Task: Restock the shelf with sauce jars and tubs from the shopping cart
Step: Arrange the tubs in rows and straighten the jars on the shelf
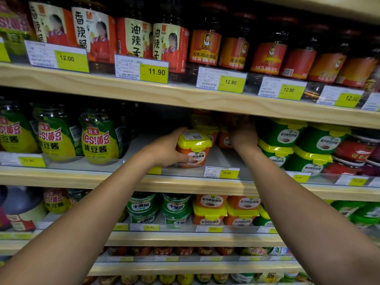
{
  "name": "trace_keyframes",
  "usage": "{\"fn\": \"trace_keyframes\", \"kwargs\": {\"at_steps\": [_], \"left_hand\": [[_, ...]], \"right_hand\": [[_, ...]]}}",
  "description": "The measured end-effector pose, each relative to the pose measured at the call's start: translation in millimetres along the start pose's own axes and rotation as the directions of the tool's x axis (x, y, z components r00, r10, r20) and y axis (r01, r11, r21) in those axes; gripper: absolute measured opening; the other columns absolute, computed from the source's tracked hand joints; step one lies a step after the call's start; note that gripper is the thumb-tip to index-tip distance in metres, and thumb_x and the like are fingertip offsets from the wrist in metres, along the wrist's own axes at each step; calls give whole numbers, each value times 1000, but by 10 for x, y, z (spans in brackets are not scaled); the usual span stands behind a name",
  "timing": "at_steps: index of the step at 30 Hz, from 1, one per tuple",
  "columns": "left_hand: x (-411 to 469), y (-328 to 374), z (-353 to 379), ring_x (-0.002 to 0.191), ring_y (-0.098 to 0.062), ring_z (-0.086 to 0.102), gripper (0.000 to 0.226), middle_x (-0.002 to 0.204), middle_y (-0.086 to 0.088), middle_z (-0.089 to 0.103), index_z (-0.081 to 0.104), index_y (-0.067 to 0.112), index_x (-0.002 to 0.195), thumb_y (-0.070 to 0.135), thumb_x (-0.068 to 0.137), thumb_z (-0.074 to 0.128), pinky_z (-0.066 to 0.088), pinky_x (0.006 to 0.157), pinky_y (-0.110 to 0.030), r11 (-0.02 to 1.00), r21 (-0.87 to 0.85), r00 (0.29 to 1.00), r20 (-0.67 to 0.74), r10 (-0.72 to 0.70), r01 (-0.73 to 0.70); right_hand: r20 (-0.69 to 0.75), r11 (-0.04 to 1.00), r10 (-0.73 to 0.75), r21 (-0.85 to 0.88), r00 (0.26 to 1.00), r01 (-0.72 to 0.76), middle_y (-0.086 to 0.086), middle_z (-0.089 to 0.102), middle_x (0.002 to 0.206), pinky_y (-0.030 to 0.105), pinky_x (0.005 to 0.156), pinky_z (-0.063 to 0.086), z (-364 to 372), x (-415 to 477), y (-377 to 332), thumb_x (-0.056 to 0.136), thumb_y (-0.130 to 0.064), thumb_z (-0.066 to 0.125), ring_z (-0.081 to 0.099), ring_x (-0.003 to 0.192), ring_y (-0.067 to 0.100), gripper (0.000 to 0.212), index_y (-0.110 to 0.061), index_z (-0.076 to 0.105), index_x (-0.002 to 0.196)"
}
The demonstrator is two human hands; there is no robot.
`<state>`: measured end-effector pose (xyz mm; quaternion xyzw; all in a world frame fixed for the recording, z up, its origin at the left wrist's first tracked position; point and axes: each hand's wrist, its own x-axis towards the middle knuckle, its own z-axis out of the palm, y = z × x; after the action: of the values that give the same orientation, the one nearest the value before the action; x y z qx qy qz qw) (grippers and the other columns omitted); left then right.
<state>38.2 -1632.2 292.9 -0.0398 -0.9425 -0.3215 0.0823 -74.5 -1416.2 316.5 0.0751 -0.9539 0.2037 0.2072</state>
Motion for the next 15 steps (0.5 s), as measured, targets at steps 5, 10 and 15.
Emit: {"fn": "trace_keyframes", "kwargs": {"at_steps": [5, 10, 15], "left_hand": [[10, 7, -9, 131, -18, 51, 104, 150, 2, 50, 21, 27, 159, 30, 78, 87, 38, 101, -22, 999, -24, 1000, 3, -25, 25], [39, -90, -20, 121, -18, 58, 95, 140, 3, 58, 43, 25, 147, 43, 68, 92, 46, 103, -31, 989, -48, 990, -6, -142, 141], [83, -10, -34, 106, -15, 61, 61, 122, 3, 67, 63, 24, 131, 34, 76, 88, 45, 93, -26, 986, -16, 984, 69, -167, 168]], "right_hand": [[19, 988, -109, -104, 994, 111, 33, 38, 143, 40, 83, 44, -13, -54, 42, 102, -29, 35, 51, 117, 47, 49, -13, 45, 147], [-33, 998, -16, 65, 999, 18, 33, 39, 142, 45, 92, 42, -77, -248, 94, 90, -34, 53, 44, 122, 48, 69, 5, 37, 145], [178, 981, -125, 172, 976, 95, 15, 73, 101, 36, 76, 54, -136, -466, 41, 87, -23, 54, 66, 97, 37, 15, -20, 68, 92]]}}
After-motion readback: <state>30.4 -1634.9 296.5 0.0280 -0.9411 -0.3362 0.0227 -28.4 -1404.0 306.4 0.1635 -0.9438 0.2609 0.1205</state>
